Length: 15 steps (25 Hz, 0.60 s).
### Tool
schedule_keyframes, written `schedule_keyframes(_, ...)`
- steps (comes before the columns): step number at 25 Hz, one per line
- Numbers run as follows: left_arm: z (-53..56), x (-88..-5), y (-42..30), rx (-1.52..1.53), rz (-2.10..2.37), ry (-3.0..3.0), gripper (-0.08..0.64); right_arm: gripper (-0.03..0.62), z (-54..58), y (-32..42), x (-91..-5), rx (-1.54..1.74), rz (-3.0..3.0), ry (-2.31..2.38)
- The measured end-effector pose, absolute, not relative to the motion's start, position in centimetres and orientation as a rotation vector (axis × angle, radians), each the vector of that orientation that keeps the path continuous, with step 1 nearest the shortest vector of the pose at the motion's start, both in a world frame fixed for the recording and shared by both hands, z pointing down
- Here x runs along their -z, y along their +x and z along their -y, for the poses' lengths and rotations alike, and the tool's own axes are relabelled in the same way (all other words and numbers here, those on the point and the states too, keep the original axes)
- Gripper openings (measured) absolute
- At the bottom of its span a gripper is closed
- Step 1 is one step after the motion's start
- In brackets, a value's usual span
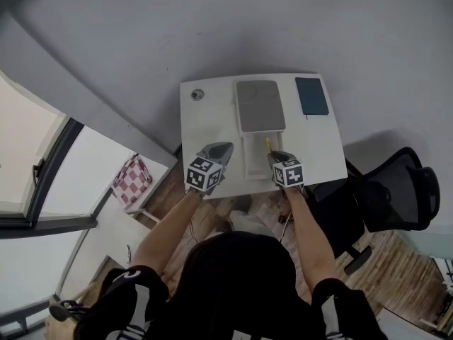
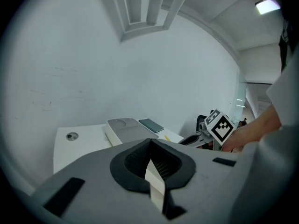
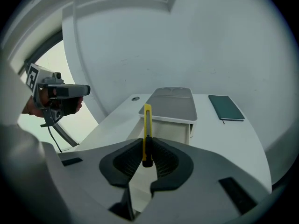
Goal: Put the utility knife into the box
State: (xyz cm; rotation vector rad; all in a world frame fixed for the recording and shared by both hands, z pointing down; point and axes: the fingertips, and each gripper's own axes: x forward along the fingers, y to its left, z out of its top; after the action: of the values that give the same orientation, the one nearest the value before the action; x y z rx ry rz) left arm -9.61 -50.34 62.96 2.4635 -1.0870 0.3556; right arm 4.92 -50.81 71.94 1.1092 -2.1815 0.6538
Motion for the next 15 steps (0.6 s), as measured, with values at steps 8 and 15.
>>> schedule_keyframes(8, 51.6, -65.1, -9.2, -0.380, 1.078, 2.415, 0.026, 0.075, 52.1, 4.0, -75.1, -0.705, 2.150, 1.032)
schedule_keyframes(15, 53.0, -66.5, -9.4, -0.399, 1.087, 2.379, 0.026, 0.077, 53.1, 2.9, -77.3, -0.738, 2.130, 0.962)
